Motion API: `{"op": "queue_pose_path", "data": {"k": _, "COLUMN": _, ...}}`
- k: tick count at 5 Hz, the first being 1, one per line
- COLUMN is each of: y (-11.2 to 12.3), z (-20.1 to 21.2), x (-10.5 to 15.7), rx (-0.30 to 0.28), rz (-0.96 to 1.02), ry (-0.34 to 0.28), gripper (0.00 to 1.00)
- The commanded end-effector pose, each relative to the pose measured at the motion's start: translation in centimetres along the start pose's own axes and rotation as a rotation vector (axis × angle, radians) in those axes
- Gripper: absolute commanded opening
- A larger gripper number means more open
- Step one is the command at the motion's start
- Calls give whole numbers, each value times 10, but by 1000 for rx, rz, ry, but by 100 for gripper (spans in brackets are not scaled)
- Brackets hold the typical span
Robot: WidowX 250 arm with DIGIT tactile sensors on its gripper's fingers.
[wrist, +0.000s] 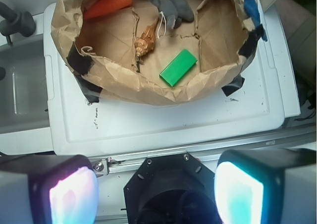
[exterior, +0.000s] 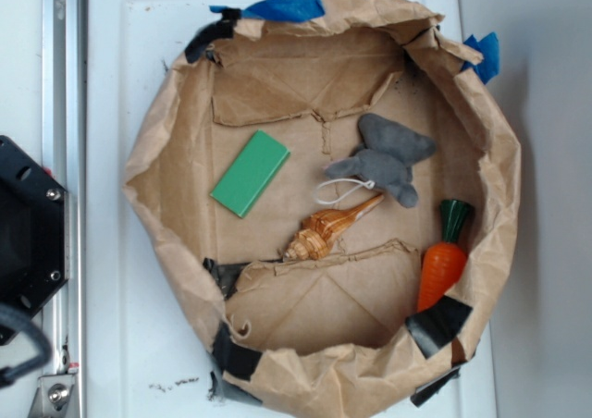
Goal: Grab the green block.
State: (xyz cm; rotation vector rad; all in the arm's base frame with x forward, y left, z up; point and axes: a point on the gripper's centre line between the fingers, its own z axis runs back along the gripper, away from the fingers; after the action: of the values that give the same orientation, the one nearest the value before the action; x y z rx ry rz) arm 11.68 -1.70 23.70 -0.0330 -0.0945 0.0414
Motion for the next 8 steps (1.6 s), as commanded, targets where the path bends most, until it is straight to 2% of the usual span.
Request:
{"op": "queue_pose_path", "data": {"k": 1, "y": 0, "z": 0, "x": 0, "rx": 0, "rz": 0, "ry": 0, "gripper": 100}}
{"op": "queue_pose_path", "data": {"k": 2, "y": 7, "z": -8, "x": 36, "rx": -61, "rz": 82, "ry": 79, "gripper": 100}}
{"op": "queue_pose_path", "data": {"k": 3, "y": 17, "z": -19, "x": 60, "rx": -72, "rz": 180, "ry": 41, "gripper": 100}}
{"op": "queue_pose_path", "data": {"k": 4, "y": 32, "z": -33, "x": 78, "rx": -78, "rz": 336, "ry": -49, "gripper": 100}}
{"op": "queue_pose_path", "data": {"k": 5, "y": 38, "z": -50, "x": 91, "rx": -45, "rz": 407, "ry": -135, "gripper": 100}}
{"op": "queue_pose_path", "data": {"k": 6, "y": 43, "z": -61, "x": 98, "rx": -20, "rz": 487, "ry": -152, "gripper": 100}}
{"op": "queue_pose_path", "data": {"k": 7, "y": 52, "z": -77, "x": 110, "rx": -26, "rz": 522, "ry": -115, "gripper": 100}}
{"op": "queue_pose_path", "data": {"k": 8, "y": 56, "z": -89, "x": 117, "rx": -6, "rz": 566, "ry": -125, "gripper": 100}}
